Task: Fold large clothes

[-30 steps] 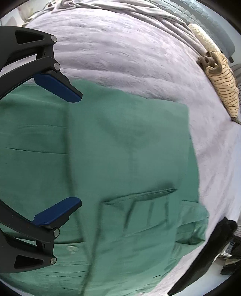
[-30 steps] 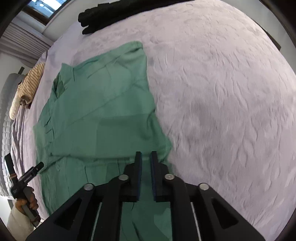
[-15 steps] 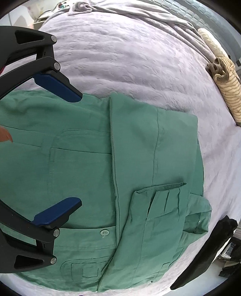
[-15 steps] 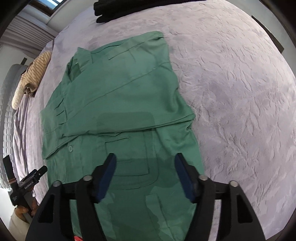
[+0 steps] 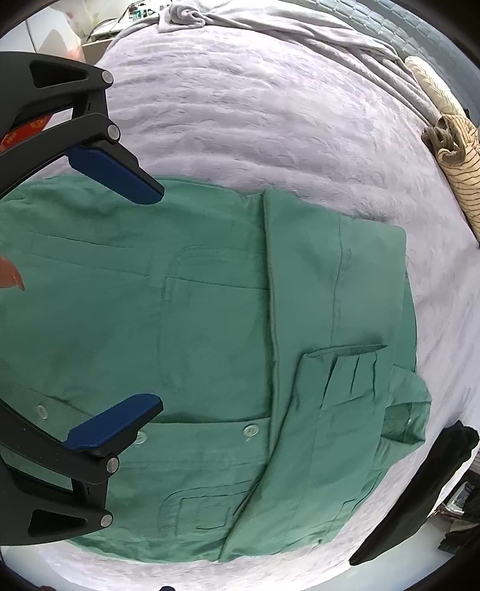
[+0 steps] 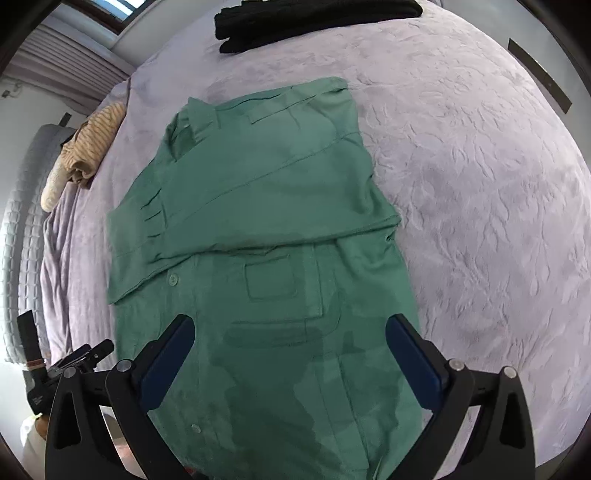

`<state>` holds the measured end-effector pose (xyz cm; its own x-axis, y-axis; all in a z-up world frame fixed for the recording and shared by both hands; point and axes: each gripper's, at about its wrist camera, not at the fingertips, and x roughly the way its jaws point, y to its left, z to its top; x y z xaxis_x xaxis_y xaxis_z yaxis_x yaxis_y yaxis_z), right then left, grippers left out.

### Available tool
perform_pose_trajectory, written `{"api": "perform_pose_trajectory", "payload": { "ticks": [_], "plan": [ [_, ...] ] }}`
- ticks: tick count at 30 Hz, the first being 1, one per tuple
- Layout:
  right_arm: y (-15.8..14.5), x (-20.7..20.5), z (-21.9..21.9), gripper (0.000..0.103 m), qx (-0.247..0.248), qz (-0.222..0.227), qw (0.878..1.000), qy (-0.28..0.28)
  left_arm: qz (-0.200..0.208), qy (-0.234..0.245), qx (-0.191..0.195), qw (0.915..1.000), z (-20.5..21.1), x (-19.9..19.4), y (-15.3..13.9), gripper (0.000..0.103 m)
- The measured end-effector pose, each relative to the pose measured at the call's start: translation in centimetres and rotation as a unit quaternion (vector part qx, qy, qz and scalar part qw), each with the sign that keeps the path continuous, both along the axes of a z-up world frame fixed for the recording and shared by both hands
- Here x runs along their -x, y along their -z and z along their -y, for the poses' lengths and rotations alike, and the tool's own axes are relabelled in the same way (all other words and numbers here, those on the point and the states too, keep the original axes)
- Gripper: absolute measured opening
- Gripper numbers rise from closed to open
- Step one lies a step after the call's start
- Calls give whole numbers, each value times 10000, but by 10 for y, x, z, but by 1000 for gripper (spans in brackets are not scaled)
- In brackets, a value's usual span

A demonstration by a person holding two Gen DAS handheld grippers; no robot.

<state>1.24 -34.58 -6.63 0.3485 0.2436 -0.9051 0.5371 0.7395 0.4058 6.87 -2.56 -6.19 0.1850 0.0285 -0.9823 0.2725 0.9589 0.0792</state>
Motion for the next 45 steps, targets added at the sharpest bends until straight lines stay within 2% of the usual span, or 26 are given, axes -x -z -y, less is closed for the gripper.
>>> {"api": "perform_pose_trajectory", "payload": {
  "ticks": [7,15,27,33,37,45],
  "plan": [
    [5,14,-6,103,-363,-302,9988,-110,120,-23,-190,9997,2,21,-14,103],
    [21,24,-11,103,-821,-457,9955,-116,-16,-158,-198,9997,-7,42,-21,103],
    [22,33,-39,103,-1127,-470,9925,29,-46,-237,-95,9997,-30,54,-28,103],
    [30,43,-69,103,-1145,-611,9915,129,-237,-125,12,9996,-51,58,-10,103],
    [41,57,-93,103,-1148,-780,9902,169,-495,-183,112,9985,-82,69,9,103],
    [54,104,-114,103,-1146,-934,9874,565,-891,-243,257,9954,-136,91,46,103]
  ]
}}
